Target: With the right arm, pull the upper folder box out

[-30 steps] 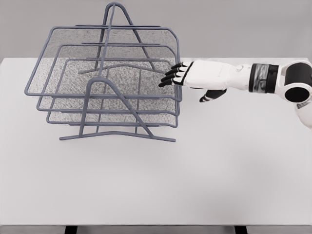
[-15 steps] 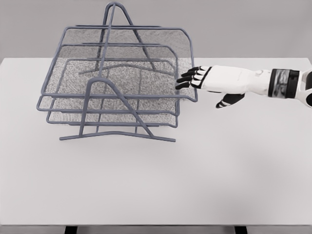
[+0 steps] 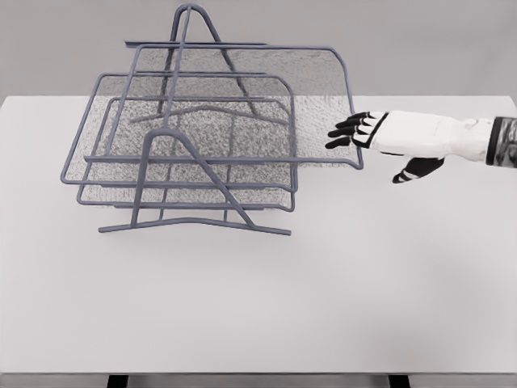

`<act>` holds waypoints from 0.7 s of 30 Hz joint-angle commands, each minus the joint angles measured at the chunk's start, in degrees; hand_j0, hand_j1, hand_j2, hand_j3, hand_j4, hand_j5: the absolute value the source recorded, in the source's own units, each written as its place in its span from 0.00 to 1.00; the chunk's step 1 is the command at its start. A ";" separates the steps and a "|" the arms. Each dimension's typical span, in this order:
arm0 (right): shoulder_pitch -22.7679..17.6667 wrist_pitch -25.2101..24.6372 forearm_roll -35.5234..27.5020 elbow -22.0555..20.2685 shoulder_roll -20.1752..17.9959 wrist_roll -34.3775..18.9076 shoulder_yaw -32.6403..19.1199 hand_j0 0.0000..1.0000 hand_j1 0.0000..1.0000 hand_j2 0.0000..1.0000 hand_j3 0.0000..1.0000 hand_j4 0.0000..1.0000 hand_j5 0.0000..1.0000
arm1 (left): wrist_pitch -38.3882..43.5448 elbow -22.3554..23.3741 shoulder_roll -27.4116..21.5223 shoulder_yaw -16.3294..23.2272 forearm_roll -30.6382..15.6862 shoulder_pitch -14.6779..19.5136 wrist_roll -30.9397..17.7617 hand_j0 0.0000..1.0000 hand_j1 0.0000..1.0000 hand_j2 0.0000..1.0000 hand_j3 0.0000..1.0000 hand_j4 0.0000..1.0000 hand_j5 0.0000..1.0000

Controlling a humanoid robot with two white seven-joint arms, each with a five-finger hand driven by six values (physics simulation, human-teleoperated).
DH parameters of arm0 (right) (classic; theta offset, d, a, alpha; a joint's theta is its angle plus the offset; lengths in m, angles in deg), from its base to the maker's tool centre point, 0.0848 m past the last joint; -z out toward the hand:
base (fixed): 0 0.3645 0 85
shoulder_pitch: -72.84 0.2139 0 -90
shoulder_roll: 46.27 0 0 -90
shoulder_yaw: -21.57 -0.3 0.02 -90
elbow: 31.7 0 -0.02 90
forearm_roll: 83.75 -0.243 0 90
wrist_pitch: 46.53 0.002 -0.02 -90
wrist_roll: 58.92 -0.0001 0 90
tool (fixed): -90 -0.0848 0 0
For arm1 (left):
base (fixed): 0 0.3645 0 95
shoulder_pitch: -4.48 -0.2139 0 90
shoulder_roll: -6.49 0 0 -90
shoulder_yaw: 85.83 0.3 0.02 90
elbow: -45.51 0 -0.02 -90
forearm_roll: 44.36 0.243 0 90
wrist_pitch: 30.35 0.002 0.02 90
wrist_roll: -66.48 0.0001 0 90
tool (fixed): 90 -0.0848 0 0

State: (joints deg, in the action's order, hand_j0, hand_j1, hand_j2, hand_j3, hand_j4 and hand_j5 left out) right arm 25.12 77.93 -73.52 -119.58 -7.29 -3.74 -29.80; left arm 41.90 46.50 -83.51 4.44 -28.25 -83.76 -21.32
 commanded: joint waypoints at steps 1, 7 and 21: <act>0.00 0.54 5.06 0.44 -1.36 -0.18 0.04 1.00 1.00 1.00 1.00 1.00 1.00 | 0.00 -0.02 0.00 -0.01 -0.02 0.00 -0.01 1.00 1.00 1.00 1.00 1.00 1.00; -0.09 0.54 4.00 0.08 -4.00 -0.18 0.04 1.00 1.00 1.00 1.00 1.00 1.00 | 0.00 -0.02 0.00 -0.01 -0.02 0.00 -0.01 1.00 1.00 1.00 1.00 1.00 1.00; -0.88 0.54 -2.85 -0.53 -7.17 -0.18 -5.15 1.00 1.00 1.00 1.00 1.00 1.00 | 0.00 -0.02 0.00 -0.01 -0.02 0.00 -0.01 1.00 1.00 1.00 1.00 1.00 1.00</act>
State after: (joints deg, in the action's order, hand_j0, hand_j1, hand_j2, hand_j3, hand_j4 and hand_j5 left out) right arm 24.24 78.56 -75.21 -120.09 -14.28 -3.93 -33.86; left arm 41.90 46.50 -83.51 4.45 -28.25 -83.76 -21.32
